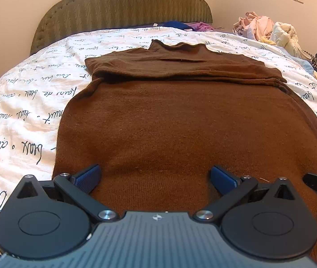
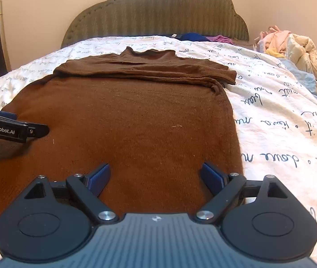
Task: Fold small clothes
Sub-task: 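Open both grippers and withdraw them from the folded sweater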
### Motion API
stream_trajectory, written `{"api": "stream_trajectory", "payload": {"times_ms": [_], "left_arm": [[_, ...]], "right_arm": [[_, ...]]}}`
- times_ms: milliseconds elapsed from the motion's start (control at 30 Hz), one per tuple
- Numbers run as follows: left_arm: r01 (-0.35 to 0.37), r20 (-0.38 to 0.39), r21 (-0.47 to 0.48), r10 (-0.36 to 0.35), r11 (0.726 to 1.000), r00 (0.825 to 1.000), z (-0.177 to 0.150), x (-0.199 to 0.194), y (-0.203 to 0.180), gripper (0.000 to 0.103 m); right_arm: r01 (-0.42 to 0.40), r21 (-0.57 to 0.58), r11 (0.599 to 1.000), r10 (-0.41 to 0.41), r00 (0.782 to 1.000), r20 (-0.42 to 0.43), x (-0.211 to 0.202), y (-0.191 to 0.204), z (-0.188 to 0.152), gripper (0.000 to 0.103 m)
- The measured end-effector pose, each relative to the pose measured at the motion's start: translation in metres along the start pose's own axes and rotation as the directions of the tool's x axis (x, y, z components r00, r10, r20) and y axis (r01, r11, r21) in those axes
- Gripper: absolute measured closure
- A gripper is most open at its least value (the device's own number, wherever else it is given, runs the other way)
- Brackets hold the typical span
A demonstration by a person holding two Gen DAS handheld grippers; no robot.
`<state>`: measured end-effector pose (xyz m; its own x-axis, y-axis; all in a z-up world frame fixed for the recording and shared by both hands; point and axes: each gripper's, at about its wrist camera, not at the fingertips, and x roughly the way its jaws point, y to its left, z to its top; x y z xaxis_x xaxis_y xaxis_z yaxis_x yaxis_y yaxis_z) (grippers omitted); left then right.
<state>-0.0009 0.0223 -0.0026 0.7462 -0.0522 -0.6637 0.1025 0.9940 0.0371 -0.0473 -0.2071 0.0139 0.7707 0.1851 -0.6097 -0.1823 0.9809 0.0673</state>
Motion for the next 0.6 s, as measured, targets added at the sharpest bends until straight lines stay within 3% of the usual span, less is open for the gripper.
{"api": "stream_trajectory", "payload": {"times_ms": [133,233,333,367,467,600], "left_arm": [[-0.04,-0.009,0.006,0.04,0.999,0.999,-0.001,-0.011,-0.005,0.001],[0.014,-0.014,0.051,-0.013,0.999,1.0,-0.015,-0.037,-0.013,0.0],[-0.003,0.016,0.101,0.001,0.995,1.0,-0.039,-0.05,-0.018,0.0],[-0.002,0.046,0.102,-0.003,0.995,0.999,-0.045,-0.051,-0.017,0.0],[0.028,0.025,0.047,-0.029,0.999,0.999,-0.04,-0.045,-0.01,0.0],[0.023,0.03,0.056,-0.024,0.998,0.999,-0.039,-0.044,-0.014,0.0]], "right_arm": [[-0.019,0.022,1.0,0.019,1.0,-0.01,0.006,-0.001,0.003,0.007],[-0.007,0.014,1.0,0.007,1.0,-0.005,0.005,0.003,0.001,0.007],[-0.008,0.019,1.0,0.008,1.0,-0.005,0.005,0.003,0.001,0.007],[-0.008,0.019,1.0,0.008,1.0,-0.005,0.006,0.003,0.001,0.007],[-0.007,0.018,1.0,0.008,1.0,-0.006,0.006,0.002,0.002,0.006],[-0.007,0.032,0.999,0.008,1.0,-0.007,-0.006,0.005,0.006,0.006]]}}
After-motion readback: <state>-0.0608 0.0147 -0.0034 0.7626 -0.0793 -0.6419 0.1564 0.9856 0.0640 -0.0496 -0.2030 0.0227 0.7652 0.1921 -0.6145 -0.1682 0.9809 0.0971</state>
